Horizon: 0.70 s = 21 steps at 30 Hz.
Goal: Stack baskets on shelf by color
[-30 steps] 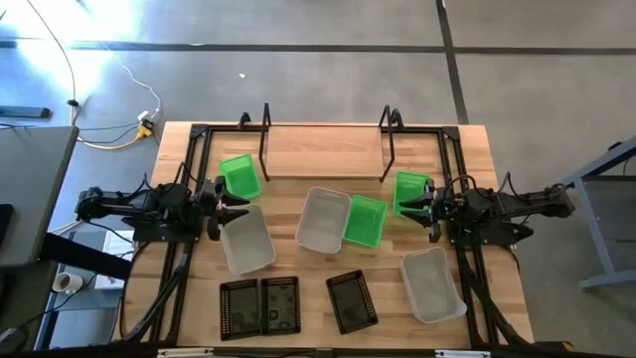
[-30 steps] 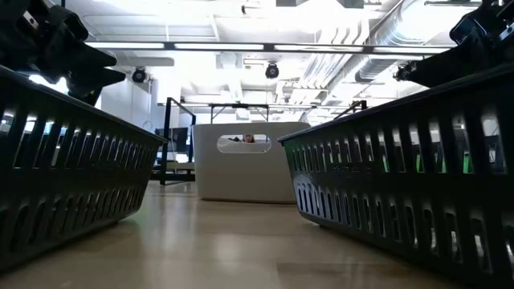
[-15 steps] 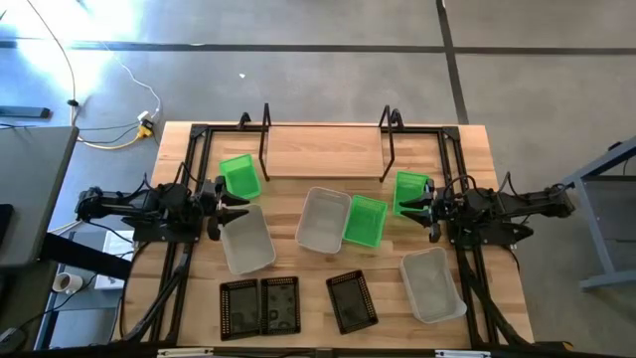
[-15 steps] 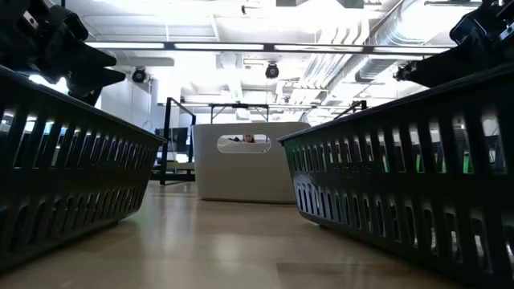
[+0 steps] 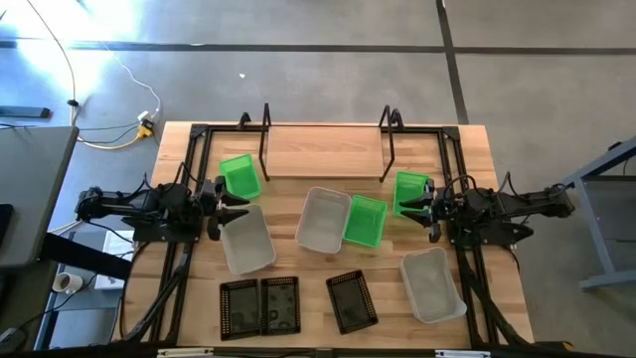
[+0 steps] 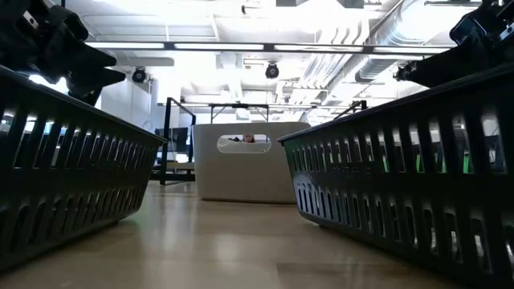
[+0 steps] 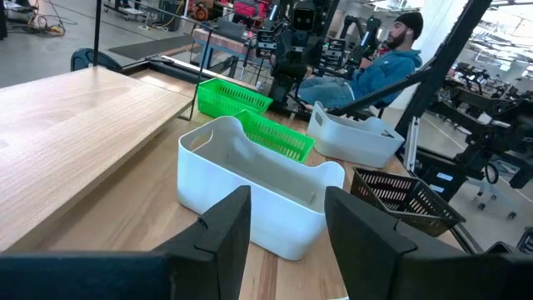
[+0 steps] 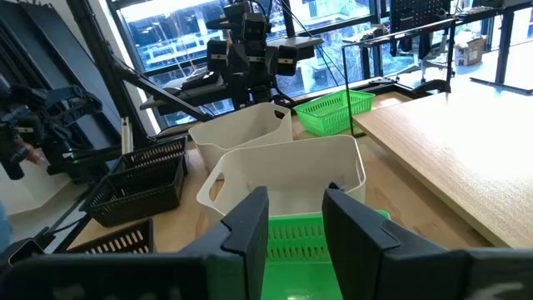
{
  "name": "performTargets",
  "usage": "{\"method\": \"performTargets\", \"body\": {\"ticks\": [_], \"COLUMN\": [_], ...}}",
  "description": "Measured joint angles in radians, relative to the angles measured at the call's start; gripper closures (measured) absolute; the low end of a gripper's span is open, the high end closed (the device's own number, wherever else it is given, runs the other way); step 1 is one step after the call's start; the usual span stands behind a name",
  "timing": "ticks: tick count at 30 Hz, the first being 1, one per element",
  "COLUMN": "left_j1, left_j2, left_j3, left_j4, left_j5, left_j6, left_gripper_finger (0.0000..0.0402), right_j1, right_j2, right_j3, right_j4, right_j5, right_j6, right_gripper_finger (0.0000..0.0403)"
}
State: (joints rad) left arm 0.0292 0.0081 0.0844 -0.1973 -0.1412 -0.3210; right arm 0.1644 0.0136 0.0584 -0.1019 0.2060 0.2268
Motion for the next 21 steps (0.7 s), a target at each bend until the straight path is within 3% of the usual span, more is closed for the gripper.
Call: {"method": "performTargets", "body": {"ticks": [21], "left_j1": [0.0], "left_j2": [0.0], "left_j3": [0.0], "left_j4": [0.0], "left_j5": [-0.031], "left_j6": [0.01], "left_gripper_finger": [0.0257], "right_j1": [0.0], "right_j2": [0.0], "right_j3": [0.0], "right_j4": [0.0], "right_j5": [0.0], "right_j6": [0.0], "right_gripper_finger": [0.03]}}
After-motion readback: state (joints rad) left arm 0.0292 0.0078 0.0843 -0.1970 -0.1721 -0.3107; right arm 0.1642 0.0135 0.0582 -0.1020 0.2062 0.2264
